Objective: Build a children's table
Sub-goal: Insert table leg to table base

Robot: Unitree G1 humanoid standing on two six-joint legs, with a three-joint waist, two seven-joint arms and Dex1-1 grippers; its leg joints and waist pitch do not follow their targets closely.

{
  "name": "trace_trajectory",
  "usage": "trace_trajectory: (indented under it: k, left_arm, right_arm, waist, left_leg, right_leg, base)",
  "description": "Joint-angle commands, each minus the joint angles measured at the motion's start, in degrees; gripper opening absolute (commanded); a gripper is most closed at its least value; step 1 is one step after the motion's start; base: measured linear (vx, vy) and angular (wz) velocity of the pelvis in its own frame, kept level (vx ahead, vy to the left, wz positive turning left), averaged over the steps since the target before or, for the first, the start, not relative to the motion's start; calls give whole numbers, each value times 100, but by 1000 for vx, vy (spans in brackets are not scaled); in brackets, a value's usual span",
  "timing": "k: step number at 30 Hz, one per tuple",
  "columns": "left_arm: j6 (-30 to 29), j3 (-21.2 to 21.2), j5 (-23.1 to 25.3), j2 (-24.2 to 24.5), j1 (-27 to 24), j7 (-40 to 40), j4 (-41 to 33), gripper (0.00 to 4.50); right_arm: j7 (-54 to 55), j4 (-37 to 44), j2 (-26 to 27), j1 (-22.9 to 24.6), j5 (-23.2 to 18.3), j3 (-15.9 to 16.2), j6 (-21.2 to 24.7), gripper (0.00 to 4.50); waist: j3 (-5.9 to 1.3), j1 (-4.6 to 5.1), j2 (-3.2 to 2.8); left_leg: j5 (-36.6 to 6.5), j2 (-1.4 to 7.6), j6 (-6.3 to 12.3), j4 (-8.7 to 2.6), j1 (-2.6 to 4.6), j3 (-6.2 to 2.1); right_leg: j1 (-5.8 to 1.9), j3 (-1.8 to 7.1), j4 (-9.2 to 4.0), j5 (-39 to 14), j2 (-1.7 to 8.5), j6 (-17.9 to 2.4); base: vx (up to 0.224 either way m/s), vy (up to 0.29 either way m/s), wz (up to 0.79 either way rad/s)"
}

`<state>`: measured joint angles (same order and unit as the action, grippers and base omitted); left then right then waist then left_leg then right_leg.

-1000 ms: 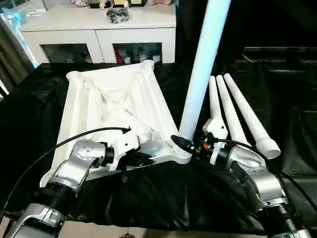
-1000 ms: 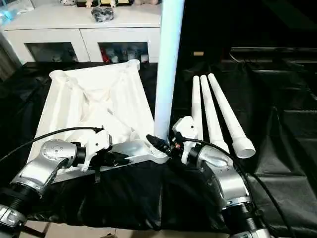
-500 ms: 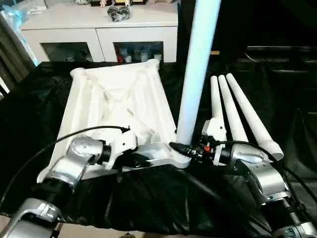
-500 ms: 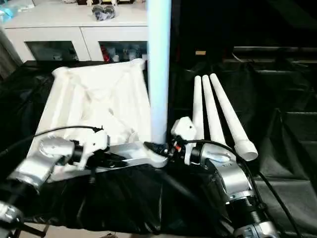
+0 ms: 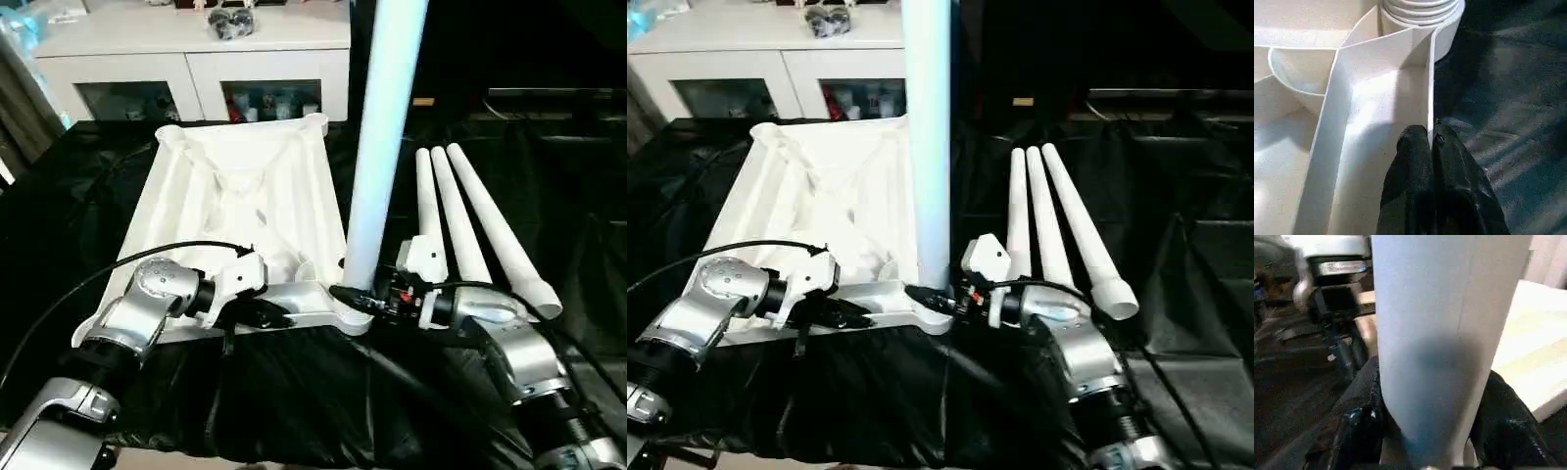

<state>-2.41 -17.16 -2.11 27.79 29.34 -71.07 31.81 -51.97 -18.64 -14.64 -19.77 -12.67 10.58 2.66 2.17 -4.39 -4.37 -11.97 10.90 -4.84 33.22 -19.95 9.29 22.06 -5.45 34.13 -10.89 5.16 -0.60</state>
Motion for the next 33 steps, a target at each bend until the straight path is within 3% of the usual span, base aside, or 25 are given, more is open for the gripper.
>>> trace_trajectory:
  k: [1,2,4,5,9,10,12,14,15,17,18,22,30,31,33]
  left_arm:
    - [-129,273,-165,-96,46,298,-472,0]
    - [-262,308,-150,-149,-31,477,-648,0]
    - [-687,404,-59,-334,-218,1053,-1110,0]
    - [-883,457,-10,-444,-309,1350,-1338,0]
    - [-1367,527,115,-786,-556,2027,-1976,0]
    - [-1678,390,393,-1074,-766,2548,-2445,0]
    - [-1879,247,629,-1283,-909,2896,-2725,0]
    - [-1999,185,717,-1393,-969,3082,-2822,0]
    - [-2076,172,733,-1493,-986,3249,-2810,0]
    - [-2120,126,808,-1525,-962,3398,-2758,0]
    - [-2155,106,823,-1523,-948,3437,-2758,0]
    - [-2298,56,888,-1528,-991,3449,-2905,0]
    - [-2313,-60,813,-1419,-1084,3332,-3058,0]
    - [-2302,-68,807,-1408,-1088,3305,-3060,0]
    - [-2297,-69,808,-1395,-1090,3274,-3070,0]
  right_arm:
    - [417,-597,104,106,299,98,247,187]
    - [660,-712,198,23,336,34,227,187]
    - [1226,-1018,417,-194,460,-70,176,187]
    - [1487,-1153,520,-293,501,-126,163,187]
    - [1952,-1446,739,-519,541,-230,175,187]
    - [2189,-1660,846,-656,670,-204,138,187]
    - [2301,-1776,915,-727,745,-174,114,187]
    - [2346,-1823,959,-753,767,-175,105,187]
    - [2370,-1856,991,-761,792,-173,87,187]
    - [2382,-1901,1018,-765,829,-165,39,187]
    - [2387,-1919,1028,-765,826,-166,12,187]
    - [2417,-1958,1075,-767,795,-213,-61,187]
    - [2516,-2037,1228,-878,526,-561,-86,187]
    - [2466,-2030,1235,-884,477,-583,-72,222]
    - [2387,-2005,1233,-895,441,-585,-85,222]
  waist:
    - [-214,19,-16]
    - [-219,28,-18]
    - [-205,103,-22]
    - [-221,144,-26]
    - [-245,186,-17]
    - [-264,195,-26]
    - [-270,207,31]
    - [-273,207,12]
    - [-282,207,78]
    - [-273,195,55]
    - [-265,191,83]
    - [-255,185,74]
    - [-288,200,72]
    - [-291,200,77]
    - [-298,203,75]
  left_leg:
    - [-1721,229,63,-504,-35,-74]
    - [-1744,235,49,-502,-9,-80]
    - [-1713,242,15,-517,-61,-91]
    - [-1660,242,-5,-511,-47,-83]
    - [-1341,207,149,-458,-65,-62]
    - [-1134,206,213,-446,-97,-66]
    - [-794,215,353,-404,-101,-42]
    - [-680,205,449,-392,-125,-42]
    - [-662,198,486,-377,-111,-26]
    - [-726,198,510,-378,-92,-21]
    - [-798,192,517,-383,-95,-14]
    - [-1016,202,435,-408,-78,-24]
    - [-849,196,467,-388,-88,-27]
    - [-836,196,473,-386,-87,-26]
    - [-774,196,504,-377,-89,-24]
  right_leg:
    - [-239,307,-478,-2046,401,-1097]
    - [-226,312,-495,-2146,401,-1039]
    - [-242,303,-472,-2015,394,-1085]
    - [-237,304,-457,-1939,390,-1121]
    - [-251,296,-463,-1639,364,-1152]
    - [-277,292,-422,-1322,355,-1209]
    - [-271,282,-383,-792,337,-1347]
    - [-297,276,-365,-698,342,-1372]
    - [-288,282,-364,-691,331,-1364]
    - [-272,283,-379,-788,332,-1367]
    - [-270,282,-398,-935,329,-1333]
    - [-258,288,-435,-1373,342,-1190]
    - [-270,285,-395,-1031,337,-1261]
    - [-271,285,-389,-991,335,-1274]
    - [-276,284,-375,-857,335,-1315]
  base:
    - [0,0,0]
    - [0,0,0]
    - [0,0,0]
    - [0,0,0]
    - [0,0,0]
    - [0,0,0]
    - [0,0,0]
    - [0,0,0]
    - [0,0,0]
    - [0,0,0]
    - [0,0,0]
    - [0,0,0]
    - [0,0,0]
    - [0,0,0]
    - [0,0,0]
